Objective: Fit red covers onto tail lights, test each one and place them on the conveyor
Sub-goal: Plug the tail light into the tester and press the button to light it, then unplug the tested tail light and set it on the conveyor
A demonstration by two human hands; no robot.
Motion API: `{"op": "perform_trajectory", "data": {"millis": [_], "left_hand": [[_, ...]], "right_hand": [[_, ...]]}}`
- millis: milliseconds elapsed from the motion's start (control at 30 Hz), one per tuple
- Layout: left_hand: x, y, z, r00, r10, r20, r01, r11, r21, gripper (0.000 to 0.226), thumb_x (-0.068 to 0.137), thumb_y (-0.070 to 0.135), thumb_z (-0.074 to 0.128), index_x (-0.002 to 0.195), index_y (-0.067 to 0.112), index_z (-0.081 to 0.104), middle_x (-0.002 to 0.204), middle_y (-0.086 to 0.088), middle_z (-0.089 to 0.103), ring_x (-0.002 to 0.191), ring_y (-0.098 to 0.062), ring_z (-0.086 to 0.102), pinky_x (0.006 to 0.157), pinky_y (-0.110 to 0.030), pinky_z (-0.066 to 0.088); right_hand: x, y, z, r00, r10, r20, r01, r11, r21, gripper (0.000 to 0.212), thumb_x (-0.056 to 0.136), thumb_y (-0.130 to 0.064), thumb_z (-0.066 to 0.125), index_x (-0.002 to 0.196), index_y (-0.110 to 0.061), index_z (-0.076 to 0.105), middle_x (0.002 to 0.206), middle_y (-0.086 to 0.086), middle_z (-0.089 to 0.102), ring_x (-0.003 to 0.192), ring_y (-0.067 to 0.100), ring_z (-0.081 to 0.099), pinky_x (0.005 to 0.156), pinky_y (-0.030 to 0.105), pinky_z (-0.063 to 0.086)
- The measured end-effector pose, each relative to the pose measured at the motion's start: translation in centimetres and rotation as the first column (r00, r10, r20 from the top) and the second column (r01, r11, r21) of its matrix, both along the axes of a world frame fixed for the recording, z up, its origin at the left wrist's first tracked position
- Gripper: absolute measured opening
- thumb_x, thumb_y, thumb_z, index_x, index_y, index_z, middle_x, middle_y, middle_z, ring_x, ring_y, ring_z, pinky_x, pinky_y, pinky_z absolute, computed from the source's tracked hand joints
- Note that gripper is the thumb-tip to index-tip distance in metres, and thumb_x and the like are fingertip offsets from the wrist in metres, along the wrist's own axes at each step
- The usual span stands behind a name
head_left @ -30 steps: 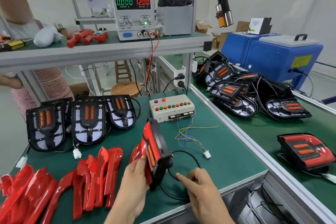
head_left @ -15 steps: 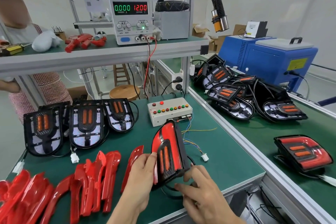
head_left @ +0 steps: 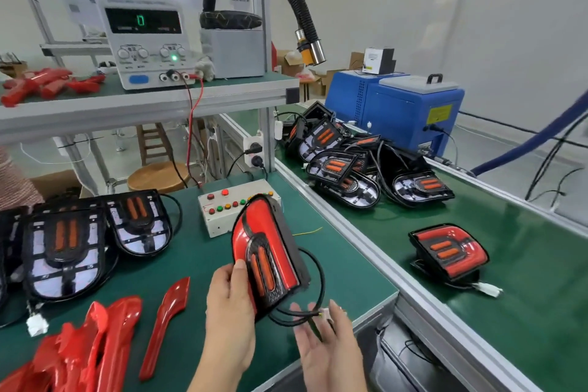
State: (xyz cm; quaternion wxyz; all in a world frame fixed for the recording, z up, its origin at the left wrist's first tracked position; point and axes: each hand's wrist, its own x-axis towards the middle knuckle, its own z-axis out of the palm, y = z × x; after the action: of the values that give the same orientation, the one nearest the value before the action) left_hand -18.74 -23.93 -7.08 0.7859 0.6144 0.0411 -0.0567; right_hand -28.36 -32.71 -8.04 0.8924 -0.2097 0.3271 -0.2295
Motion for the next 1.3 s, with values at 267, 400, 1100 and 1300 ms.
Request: {"op": "perform_trajectory", "data": {"millis": [267,400,1100,1300], "left_hand": [[-0.1,-2.1,1.0,0.940,-0.252,0.228,0.170,0.930,0.326,0.049,0.082,0.065,0.050,0.109,0.025,0.060,0.105,-0.004,0.073,0.098,-0.027,0.071,0.088,-0.051,0.057],[0.6,-3.4,1.6,0.854,-0.415,0.315,0.189,0.810,0.555,0.013,0.103,0.043,0.047,0.105,0.035,0.058,0.105,0.005,0.066,0.097,-0.012,0.064,0.081,-0.031,0.050],[-9.9,-22.2,0.6,0.395,-0.917,-0.053,0.859,0.348,0.374,0.047,0.097,0.068,0.038,0.128,0.042,0.060,0.123,0.026,0.052,0.125,-0.007,0.054,0.115,-0.042,0.042],[-10.4,-19.8,-2.6,0.410,-0.912,-0.028,0.831,0.360,0.423,0.038,0.080,0.082,0.030,0.088,0.048,0.043,0.099,0.020,0.049,0.091,-0.004,0.050,0.091,-0.029,0.046]], "right_hand": [[-1.1,-3.6,1.9,0.959,0.279,-0.059,-0.272,0.837,-0.474,0.068,0.078,-0.068,0.068,0.120,-0.014,0.070,0.114,0.014,0.074,0.105,0.029,0.072,0.097,0.049,0.056],[-2.7,-7.3,3.1,0.912,0.360,-0.196,-0.391,0.625,-0.675,0.053,0.087,-0.069,0.060,0.113,-0.026,0.075,0.112,0.006,0.076,0.105,0.024,0.073,0.089,0.041,0.060],[-16.6,-23.2,-0.6,0.941,-0.325,-0.093,0.279,0.903,-0.328,0.030,0.106,-0.019,0.047,0.114,0.006,0.060,0.107,0.028,0.073,0.099,0.038,0.068,0.067,0.039,0.064],[-17.1,-25.5,-2.3,0.921,-0.328,-0.210,0.267,0.924,-0.274,0.025,0.105,-0.016,0.050,0.107,0.008,0.057,0.104,0.031,0.068,0.095,0.039,0.068,0.069,0.043,0.064]]}}
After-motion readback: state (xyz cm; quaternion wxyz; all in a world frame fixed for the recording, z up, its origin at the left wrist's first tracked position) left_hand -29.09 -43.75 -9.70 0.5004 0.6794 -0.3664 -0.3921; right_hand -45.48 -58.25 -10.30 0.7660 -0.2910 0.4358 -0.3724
